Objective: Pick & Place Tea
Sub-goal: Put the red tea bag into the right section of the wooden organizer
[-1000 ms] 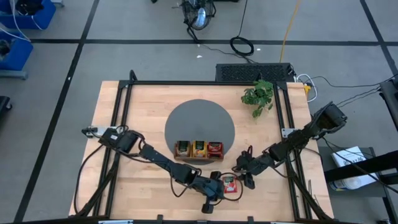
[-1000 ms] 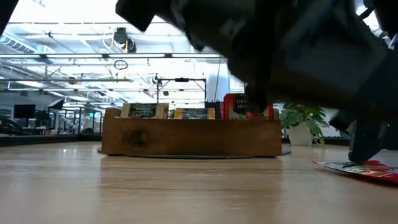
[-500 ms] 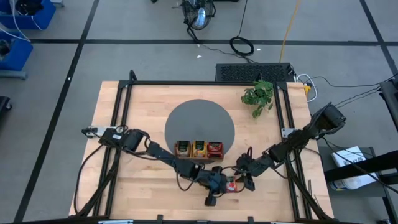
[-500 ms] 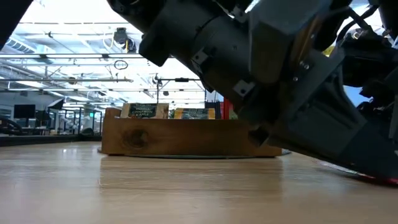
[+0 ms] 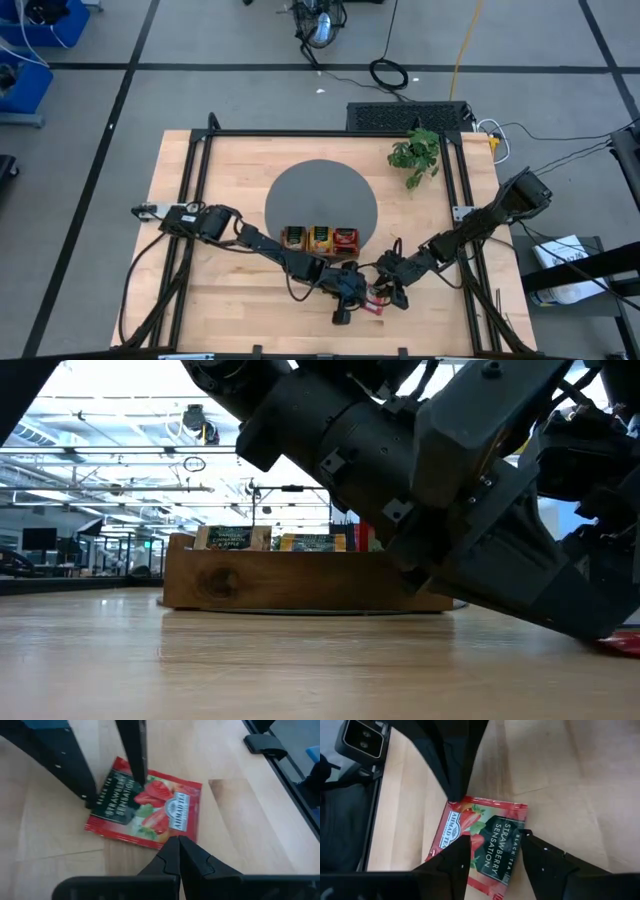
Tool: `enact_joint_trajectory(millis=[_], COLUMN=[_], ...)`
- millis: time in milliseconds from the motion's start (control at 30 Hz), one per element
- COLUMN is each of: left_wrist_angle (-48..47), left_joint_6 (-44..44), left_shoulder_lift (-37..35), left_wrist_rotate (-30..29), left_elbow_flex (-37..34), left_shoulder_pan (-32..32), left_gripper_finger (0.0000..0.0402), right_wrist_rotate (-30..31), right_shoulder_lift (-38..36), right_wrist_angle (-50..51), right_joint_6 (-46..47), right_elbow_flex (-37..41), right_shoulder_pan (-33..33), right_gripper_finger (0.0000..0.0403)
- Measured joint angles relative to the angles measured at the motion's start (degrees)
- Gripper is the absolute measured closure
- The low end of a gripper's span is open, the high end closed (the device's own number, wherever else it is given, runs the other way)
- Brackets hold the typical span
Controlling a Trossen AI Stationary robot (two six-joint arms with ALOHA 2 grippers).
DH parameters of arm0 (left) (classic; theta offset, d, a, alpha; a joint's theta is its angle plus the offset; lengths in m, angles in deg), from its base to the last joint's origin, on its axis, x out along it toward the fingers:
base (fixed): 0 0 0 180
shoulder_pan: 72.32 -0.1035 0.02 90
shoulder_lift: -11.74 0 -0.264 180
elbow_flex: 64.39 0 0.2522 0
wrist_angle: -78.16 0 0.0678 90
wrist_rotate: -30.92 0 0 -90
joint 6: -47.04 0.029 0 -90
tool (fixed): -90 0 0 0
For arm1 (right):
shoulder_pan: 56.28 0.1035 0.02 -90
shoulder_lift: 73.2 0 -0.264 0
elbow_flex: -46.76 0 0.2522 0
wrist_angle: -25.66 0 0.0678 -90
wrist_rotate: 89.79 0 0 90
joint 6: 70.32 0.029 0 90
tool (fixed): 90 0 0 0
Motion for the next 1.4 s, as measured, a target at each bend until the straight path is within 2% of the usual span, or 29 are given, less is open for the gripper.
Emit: enact_joint_trajectory(millis=[267, 400, 533, 633, 733, 900, 1033, 1200, 1400], left_wrist_angle=[-0.5, -0.08, 0.0, -0.66, -0.94, -1.05, -0.76, -1.27, -0.31], left_joint_6=[0.89, 5.14, 9.16, 11.92, 12.88, 12.91, 12.92, 12.83, 12.31], left_shoulder_lift=[0.0, -0.66, -2.28, -2.62, -2.64, -2.26, -2.21, -2.16, -0.15], left_wrist_rotate=[-0.7, -1.25, -4.62, -4.64, -3.11, -1.73, -1.82, -1.69, -0.16], left_elbow_flex=[0.0, 0.0, 0.01, 0.0, 0.0, 0.0, 0.0, 0.0, -0.05], left_shoulder_pan=[0.0, 0.84, 2.48, 3.49, 4.2, 4.58, 4.39, 4.52, 4.5], left_gripper_finger=[0.0399, 0.039, 0.0388, 0.0398, 0.0393, 0.0397, 0.0394, 0.0398, 0.0395], right_wrist_rotate=[-0.64, -0.66, 2.83, 4.25, 3.85, 3.24, 4.42, 6.6, 9.31], right_shoulder_lift=[-0.91, -5.88, -11.94, -15.07, -16.15, -14.6, -10.05, -3.05, -0.34], right_wrist_angle=[0.01, 2.53, 6.67, 11.62, 11.69, 14.25, 12.49, 3.67, 3.77], right_joint_6=[-2.01, -6.16, -7.92, -4.09, 2.74, 16.71, 24.22, 26.45, 26.69], right_elbow_flex=[0.0, 0.3, 0.24, 0.22, 0.15, 0.11, 0.11, -0.13, -0.15], right_shoulder_pan=[-0.9, -1.52, -1.16, -0.35, 2.58, 8.92, 11.85, 11.67, 10.28], right_gripper_finger=[0.0255, 0.0255, 0.0255, 0.0256, 0.026, 0.027, 0.0272, 0.0273, 0.0273])
